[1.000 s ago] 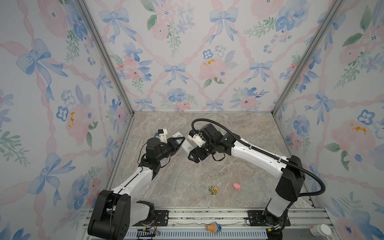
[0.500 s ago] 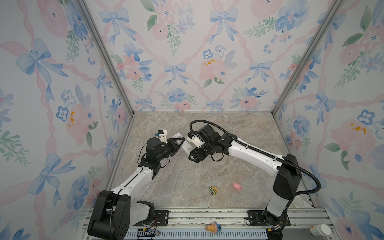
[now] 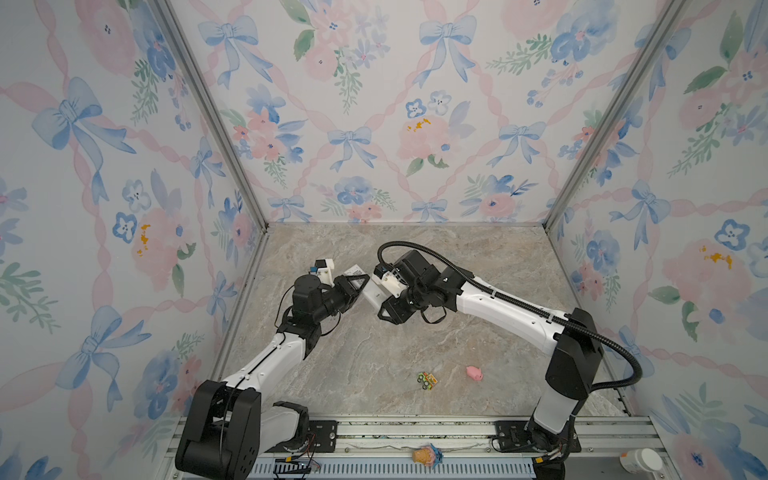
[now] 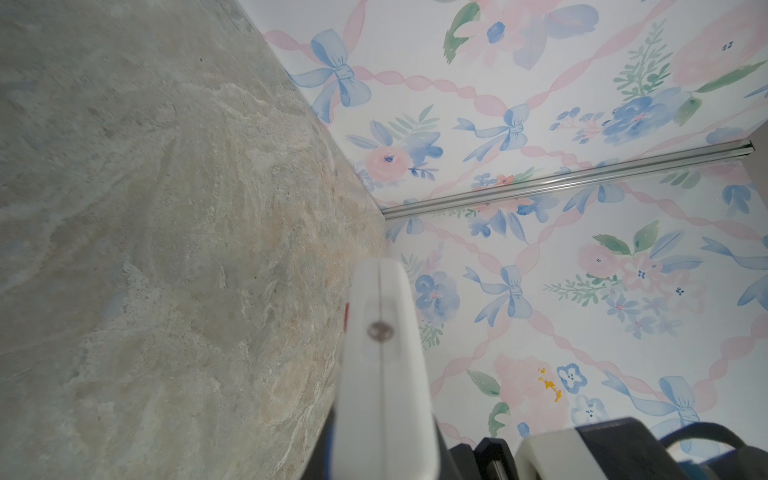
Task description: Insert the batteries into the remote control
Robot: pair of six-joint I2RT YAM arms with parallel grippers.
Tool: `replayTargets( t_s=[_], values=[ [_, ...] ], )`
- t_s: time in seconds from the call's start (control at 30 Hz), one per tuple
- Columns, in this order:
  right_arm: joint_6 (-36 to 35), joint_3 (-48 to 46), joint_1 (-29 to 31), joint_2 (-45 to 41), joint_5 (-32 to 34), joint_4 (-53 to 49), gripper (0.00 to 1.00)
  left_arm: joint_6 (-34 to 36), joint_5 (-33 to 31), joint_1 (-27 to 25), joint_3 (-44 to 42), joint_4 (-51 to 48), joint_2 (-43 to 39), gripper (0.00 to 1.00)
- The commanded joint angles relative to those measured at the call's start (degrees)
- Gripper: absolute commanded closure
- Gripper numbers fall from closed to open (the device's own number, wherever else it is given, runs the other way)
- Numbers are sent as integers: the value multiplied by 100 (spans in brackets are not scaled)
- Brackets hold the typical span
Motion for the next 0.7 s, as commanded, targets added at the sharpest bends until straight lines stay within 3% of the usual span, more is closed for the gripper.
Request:
replayTargets(
  t_s=[0.0,0.27,0.37,0.47,0.67],
  values=[
    [-117,117,-2,-22,-13,-78,70,112,238,46,219,90,58,87],
    [-244,-33,-108,-153,-216,-5,82,340,574,114,378,122,160,35],
    [-200,-111,-244,-231,-314,24,84,380,676,166,385,123,151,22],
    [-68,-265,-406,-362,-489,195,85,426,784,235,358,128,98,16],
    [170,-496,-758,-580,-1030,439,85,697,1233,432,372,131,-48,16]
  ],
)
